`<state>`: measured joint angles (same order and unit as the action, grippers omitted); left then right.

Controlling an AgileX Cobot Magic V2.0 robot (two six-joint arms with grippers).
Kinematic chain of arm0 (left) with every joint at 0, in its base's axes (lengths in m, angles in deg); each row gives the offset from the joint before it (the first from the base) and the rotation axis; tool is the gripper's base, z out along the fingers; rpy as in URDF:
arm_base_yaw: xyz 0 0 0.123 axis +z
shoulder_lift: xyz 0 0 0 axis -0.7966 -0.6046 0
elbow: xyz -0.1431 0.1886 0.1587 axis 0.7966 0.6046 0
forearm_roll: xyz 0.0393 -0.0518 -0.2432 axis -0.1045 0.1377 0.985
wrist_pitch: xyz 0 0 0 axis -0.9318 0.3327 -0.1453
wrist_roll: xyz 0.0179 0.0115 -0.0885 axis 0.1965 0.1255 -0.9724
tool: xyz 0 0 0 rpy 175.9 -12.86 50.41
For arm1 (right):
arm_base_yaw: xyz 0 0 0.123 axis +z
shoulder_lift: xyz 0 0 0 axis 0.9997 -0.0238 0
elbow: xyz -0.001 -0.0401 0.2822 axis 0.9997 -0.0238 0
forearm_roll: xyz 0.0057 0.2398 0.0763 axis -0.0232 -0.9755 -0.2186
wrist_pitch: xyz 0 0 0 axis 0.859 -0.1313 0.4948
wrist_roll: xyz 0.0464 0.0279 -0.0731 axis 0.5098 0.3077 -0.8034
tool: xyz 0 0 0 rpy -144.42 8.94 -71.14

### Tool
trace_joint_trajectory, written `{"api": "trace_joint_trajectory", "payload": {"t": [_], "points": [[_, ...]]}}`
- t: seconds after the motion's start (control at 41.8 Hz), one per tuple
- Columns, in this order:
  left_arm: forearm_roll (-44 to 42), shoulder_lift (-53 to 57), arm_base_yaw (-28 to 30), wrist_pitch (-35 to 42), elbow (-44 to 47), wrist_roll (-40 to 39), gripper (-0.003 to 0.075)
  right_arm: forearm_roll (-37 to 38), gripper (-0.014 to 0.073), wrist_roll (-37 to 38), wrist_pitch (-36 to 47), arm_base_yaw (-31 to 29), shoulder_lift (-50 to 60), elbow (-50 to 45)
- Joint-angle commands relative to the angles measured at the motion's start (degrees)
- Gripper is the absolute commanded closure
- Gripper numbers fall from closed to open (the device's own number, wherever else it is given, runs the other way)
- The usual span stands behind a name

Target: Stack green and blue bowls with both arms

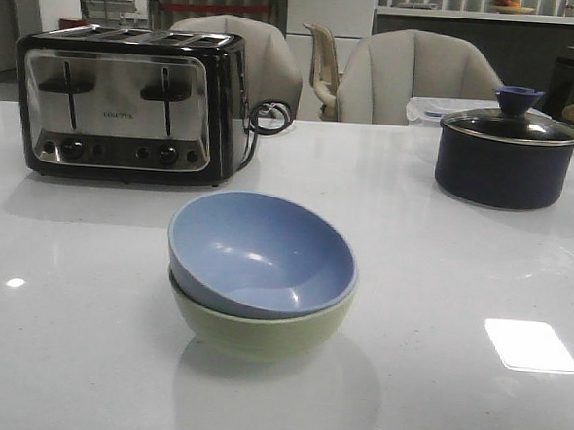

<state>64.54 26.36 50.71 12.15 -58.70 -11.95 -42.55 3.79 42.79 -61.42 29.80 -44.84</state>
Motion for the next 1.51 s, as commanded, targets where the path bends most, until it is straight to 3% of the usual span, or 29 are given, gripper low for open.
{"api": "trace_joint_trajectory", "payload": {"t": [0.0, 0.503, 1.484], "points": [[0.66, 1.06, -0.02, 5.51, 0.41, -0.65, 0.0622, -0.01, 0.0557, -0.05, 3.49, -0.21, 0.29, 1.62], [-2.47, 1.06, -3.86, 6.14, 0.41, -3.69, 0.0622, -0.01, 0.0557, -0.05, 3.49, -0.21, 0.29, 1.62], [-0.30, 0.95, -3.27, 6.14, 0.41, -3.69, 0.0622, 0.31, 0.0557, -0.05, 3.77, -0.52, 2.01, 1.23]]}}
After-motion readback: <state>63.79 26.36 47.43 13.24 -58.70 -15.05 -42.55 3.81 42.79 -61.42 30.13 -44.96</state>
